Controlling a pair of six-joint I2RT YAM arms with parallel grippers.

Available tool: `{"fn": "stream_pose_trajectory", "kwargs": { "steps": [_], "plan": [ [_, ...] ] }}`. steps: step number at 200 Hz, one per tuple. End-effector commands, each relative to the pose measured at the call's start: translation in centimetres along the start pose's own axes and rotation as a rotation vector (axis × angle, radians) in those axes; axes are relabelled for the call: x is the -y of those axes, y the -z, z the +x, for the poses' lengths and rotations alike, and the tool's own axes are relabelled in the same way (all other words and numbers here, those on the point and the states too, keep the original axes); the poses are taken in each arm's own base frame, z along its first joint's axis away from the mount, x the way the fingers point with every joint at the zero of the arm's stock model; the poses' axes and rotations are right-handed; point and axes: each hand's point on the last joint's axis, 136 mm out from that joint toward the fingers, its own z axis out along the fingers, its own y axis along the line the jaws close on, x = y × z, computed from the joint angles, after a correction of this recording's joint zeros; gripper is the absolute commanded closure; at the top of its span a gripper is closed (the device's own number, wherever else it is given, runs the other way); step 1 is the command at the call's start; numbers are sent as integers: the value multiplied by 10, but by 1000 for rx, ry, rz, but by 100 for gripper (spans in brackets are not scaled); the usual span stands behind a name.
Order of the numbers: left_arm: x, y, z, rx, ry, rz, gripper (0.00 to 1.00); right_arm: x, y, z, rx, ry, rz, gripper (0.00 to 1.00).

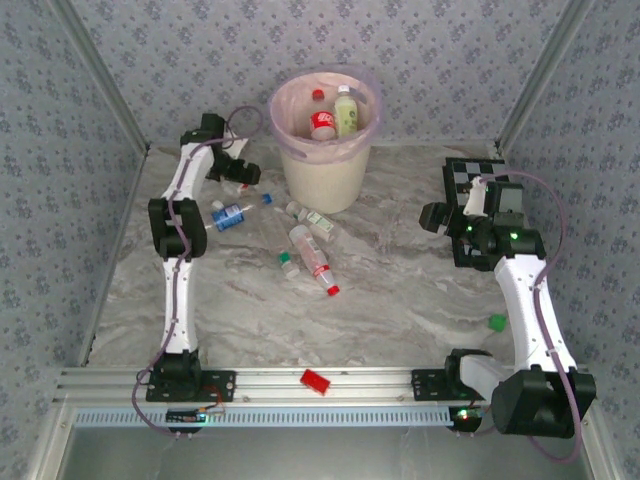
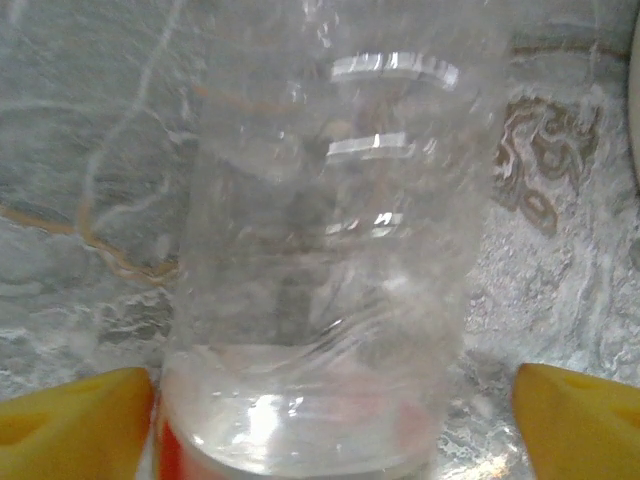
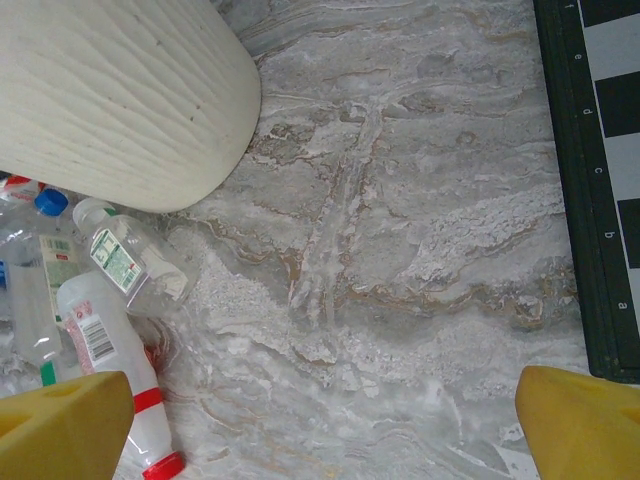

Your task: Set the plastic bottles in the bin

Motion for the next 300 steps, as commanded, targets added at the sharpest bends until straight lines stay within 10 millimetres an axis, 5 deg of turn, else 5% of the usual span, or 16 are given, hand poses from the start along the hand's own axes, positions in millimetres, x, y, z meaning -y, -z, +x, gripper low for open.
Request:
{"fn": "stream_pose_trajectory", "kwargs": {
  "steps": [1,46,97,129,151,184,209,256,300],
  "plan": [
    [12,17,11,-30,6,34,18,2,-2,6,-21,-38,-6,0],
    [13,31,17,-4,41,9,34,2,-7,9,-32,-61,-14,0],
    [14,78,-16,156,173,-9,43,5,-8,14,-43,-75,-11,0],
    [18,142,-45,302,305,-37,43,6,-8,17,-46,-78,-7,0],
    [19,203,-62,455,453,-65,54,5,-8,16,-38,-84,-9,1],
    [74,287,-88,685,438,19,55,6,-13,16,-29,-106,-18,1],
    [124,323,-100,787,356,2,60,3,-17,13,-21,-117,-42,1],
    [206,314,-138,844,282,27,79,1,-17,14,-23,-118,-49,1],
    [237,290,-178,926,249,7,90,5,-12,21,-22,-103,-32,1]
  ]
}}
